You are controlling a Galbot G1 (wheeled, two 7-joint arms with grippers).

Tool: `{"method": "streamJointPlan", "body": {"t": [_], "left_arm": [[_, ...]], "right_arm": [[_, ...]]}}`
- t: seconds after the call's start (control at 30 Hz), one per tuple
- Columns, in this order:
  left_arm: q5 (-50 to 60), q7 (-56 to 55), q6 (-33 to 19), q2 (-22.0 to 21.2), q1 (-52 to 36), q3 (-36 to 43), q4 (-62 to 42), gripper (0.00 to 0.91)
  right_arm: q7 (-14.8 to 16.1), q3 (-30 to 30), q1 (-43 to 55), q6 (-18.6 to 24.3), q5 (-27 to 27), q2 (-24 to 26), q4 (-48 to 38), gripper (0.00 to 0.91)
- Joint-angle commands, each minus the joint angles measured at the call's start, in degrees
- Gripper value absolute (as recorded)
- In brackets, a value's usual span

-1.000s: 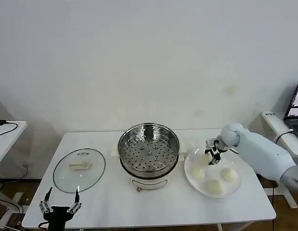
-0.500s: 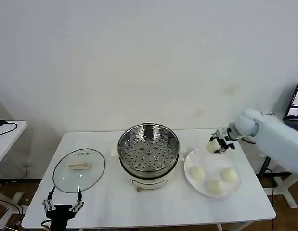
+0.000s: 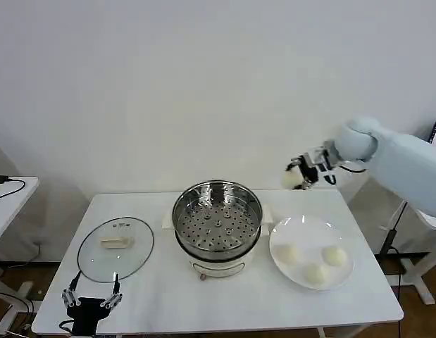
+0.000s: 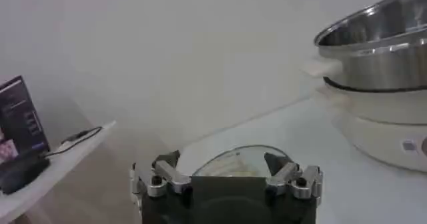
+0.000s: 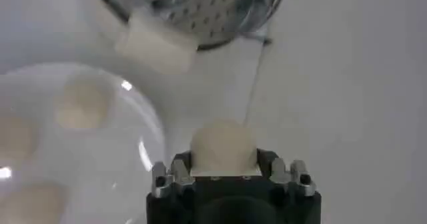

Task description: Take steamed baozi put them in steamer then cover it.

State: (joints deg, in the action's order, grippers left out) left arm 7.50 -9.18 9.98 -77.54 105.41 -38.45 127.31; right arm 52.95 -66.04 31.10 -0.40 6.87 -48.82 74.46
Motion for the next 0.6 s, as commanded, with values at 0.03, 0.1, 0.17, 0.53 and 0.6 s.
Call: {"method": "streamJointPlan", "body": {"t": [0.03, 0.1, 0.17, 0.53, 0.6], "left_arm": [[-1.8, 0.2, 0.6, 0.7, -0.2, -0.2, 0.0, 0.907], [-1.8, 0.3, 0.5, 1.0, 0.0, -0.4, -0.2, 0.907], [-1.8, 0.3, 0.5, 1.1, 0.0, -0.5, -0.2, 0.907], [-1.8, 0.5, 0.5, 1.6, 0.1, -2.0, -0.1, 0.907], [-1.8, 0.5, 0.5, 1.6, 0.1, -2.0, -0.1, 0.907]], "right_arm": [[-2.8, -8.0, 5.3, 6.1, 4.3, -14.2, -0.9, 0.655], [-3.2, -8.7, 5.3, 7.6, 4.3, -16.1, -1.5, 0.645], [-3.6, -9.1, 5.0, 9.5, 3.9, -18.1, -1.8, 0.645], [-5.2, -11.2, 1.1, 21.6, -8.5, -22.3, -6.1, 0.655], [-5.6, -10.9, 0.3, 23.6, -11.5, -22.8, -7.2, 0.655]]}}
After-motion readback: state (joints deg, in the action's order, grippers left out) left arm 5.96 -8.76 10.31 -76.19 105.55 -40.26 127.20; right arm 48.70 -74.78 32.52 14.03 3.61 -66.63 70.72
